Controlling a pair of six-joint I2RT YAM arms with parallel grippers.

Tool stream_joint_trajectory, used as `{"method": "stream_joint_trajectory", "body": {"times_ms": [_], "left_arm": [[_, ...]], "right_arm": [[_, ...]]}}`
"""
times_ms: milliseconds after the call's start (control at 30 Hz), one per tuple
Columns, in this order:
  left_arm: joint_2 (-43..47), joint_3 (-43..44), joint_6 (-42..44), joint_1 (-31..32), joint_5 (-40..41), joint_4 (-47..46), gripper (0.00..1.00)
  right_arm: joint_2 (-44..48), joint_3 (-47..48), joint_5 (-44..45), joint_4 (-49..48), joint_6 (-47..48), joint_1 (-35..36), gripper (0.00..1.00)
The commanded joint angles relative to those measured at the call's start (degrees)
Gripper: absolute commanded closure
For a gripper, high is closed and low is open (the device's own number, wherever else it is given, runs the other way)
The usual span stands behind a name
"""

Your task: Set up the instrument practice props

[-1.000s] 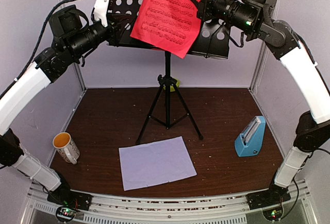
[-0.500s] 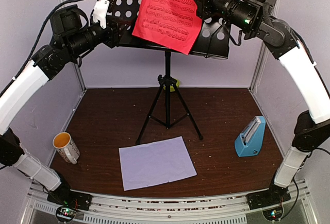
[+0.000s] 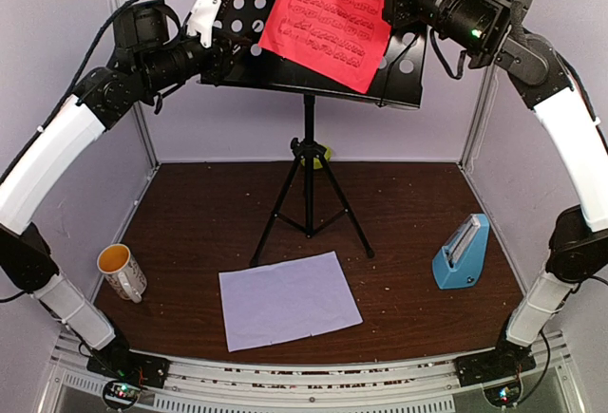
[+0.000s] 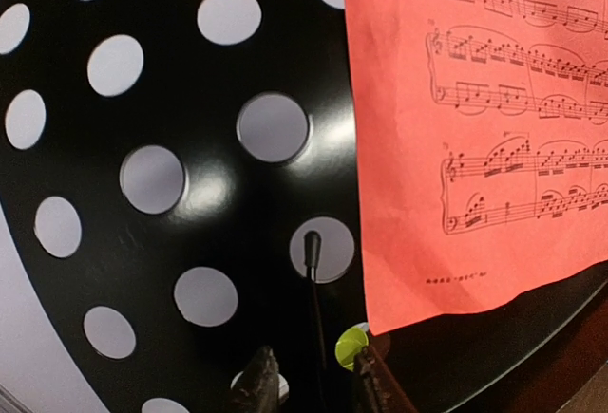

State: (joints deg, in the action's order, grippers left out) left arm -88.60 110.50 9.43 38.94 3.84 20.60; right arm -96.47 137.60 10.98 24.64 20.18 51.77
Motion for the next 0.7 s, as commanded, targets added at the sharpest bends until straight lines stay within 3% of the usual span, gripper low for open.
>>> {"method": "stream_joint_trajectory", "body": {"times_ms": [0,167,433,667], "left_arm": [[0.0,1.57,0.35,-0.29,0.39,0.51,0.77],[4.04,-4.37,1.25,-0.29,-0.46,-6.08,0.99],[6.86,-10.25,0.65,-0.26,-0.96,-14.34,1.0],[5.87,-12.2,-0.86,-0.31,-6.85,-22.85,1.0]], "right_arm": [[1.12,-0.67,2.11,0.44,1.42,0.44,1.0],[0.85,-0.73,2.78,-0.34,1.83,0.44,1.0],[0.07,-0.63,3.17,-1.62,6.73,1.68,1.0],[-1.59,-0.38,4.82,-3.07,11.52,3.7,1.0]]}}
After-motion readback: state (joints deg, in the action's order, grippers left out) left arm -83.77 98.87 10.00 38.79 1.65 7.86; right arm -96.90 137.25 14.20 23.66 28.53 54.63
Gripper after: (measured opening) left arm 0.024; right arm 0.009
